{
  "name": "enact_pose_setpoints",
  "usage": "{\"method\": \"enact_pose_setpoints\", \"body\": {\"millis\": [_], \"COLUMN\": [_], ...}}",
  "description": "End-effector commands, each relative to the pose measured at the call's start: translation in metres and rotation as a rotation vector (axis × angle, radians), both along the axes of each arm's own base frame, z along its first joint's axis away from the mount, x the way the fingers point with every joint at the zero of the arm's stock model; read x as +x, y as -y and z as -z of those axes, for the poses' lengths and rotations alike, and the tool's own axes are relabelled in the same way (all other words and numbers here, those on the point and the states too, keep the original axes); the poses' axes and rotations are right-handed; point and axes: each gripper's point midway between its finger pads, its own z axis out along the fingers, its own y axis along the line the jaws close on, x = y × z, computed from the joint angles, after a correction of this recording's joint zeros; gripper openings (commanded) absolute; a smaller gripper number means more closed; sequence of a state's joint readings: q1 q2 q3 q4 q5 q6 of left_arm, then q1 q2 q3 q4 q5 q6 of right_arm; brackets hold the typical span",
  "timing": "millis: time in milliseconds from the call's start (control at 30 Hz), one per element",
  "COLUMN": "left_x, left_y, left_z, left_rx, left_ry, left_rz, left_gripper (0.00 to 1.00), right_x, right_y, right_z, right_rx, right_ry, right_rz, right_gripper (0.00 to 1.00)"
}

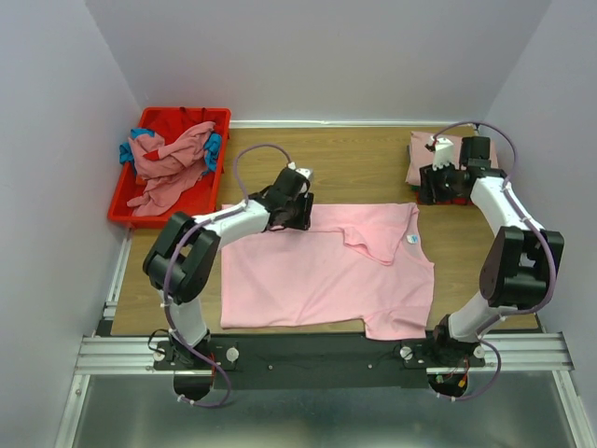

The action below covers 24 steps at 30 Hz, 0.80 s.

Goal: Fold and stack the t-shirts
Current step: Fold the tshirt

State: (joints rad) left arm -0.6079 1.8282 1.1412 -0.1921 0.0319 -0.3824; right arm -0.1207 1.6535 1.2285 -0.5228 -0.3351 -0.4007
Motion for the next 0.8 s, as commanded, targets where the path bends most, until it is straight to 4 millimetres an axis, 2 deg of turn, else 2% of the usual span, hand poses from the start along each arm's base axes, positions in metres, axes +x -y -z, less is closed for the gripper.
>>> {"method": "enact_pose_setpoints", "body": {"millis": [0, 67, 100, 133, 167, 200, 233, 267, 300, 333, 367, 400, 433, 467, 533, 567, 600, 667, 733, 767], "left_x": [0.016, 0.018, 0.016, 0.013, 0.013, 0.008, 0.006, 0.001, -0.002, -0.006, -0.011, -0.015, -0.017, -0.023, -0.026, -0.032, -0.034, -0.037, -0.038, -0.039], "left_y": [0.007, 0.003, 0.0, -0.017, -0.026, -0.034, -0.041, -0.049, -0.061, -0.068, -0.078, -0.088, -0.092, -0.099, -0.111, -0.12, -0.127, -0.146, -0.154, -0.162], "left_z": [-0.087, -0.106, -0.125, -0.142, -0.148, -0.164, -0.169, -0.165, -0.178, -0.18, -0.171, -0.179, -0.176, -0.159, -0.144, -0.121, -0.109, -0.081, -0.067, -0.059], "left_rx": [-0.095, -0.099, -0.116, -0.096, -0.078, -0.09, -0.085, -0.071, -0.073, -0.07, -0.054, -0.077, -0.091, -0.086, -0.137, -0.123, -0.122, -0.112, -0.105, -0.078], "left_ry": [0.161, 0.205, 0.241, 0.302, 0.331, 0.372, 0.39, 0.391, 0.434, 0.444, 0.439, 0.456, 0.45, 0.418, 0.363, 0.311, 0.28, 0.213, 0.181, 0.178], "left_rz": [0.016, 0.003, 0.0, -0.046, -0.079, -0.098, -0.116, -0.132, -0.169, -0.187, -0.211, -0.241, -0.255, -0.27, -0.342, -0.375, -0.411, -0.518, -0.583, -0.616], "left_gripper": [0.54, 0.56, 0.57, 0.6, 0.6, 0.62, 0.64, 0.65, 0.67, 0.68, 0.7, 0.72, 0.73, 0.73, 0.64, 0.6, 0.57, 0.44, 0.35, 0.34], "right_x": [-0.023, -0.032, -0.035, -0.041, -0.043, -0.044, -0.045, -0.046, -0.045, -0.045, -0.045, -0.046, -0.047, -0.048, -0.05, -0.05, -0.05, -0.051, -0.052, -0.053], "right_y": [-0.042, -0.054, -0.058, -0.066, -0.071, -0.072, -0.074, -0.075, -0.076, -0.077, -0.081, -0.083, -0.088, -0.092, -0.1, -0.102, -0.103, -0.107, -0.107, -0.106], "right_z": [-0.006, -0.007, -0.008, -0.009, -0.011, -0.012, -0.011, -0.01, -0.009, -0.009, -0.005, -0.004, -0.003, -0.001, 0.001, 0.001, 0.001, 0.002, 0.004, 0.007], "right_rx": [0.186, 0.243, 0.259, 0.297, 0.323, 0.33, 0.341, 0.35, 0.351, 0.354, 0.362, 0.368, 0.374, 0.377, 0.385, 0.382, 0.382, 0.384, 0.382, 0.377], "right_ry": [-0.002, -0.018, -0.02, -0.026, -0.027, -0.025, -0.031, -0.038, -0.043, -0.047, -0.061, -0.067, -0.078, -0.084, -0.098, -0.1, -0.103, -0.107, -0.114, -0.124], "right_rz": [-0.21, -0.27, -0.292, -0.332, -0.344, -0.349, -0.353, -0.352, -0.35, -0.348, -0.353, -0.356, -0.366, -0.374, -0.39, -0.394, -0.395, -0.403, -0.402, -0.398], "right_gripper": [0.54, 0.55, 0.57, 0.58, 0.58, 0.58, 0.58, 0.58, 0.57, 0.58, 0.58, 0.57, 0.57, 0.58, 0.57, 0.58, 0.58, 0.57, 0.58, 0.57]}}
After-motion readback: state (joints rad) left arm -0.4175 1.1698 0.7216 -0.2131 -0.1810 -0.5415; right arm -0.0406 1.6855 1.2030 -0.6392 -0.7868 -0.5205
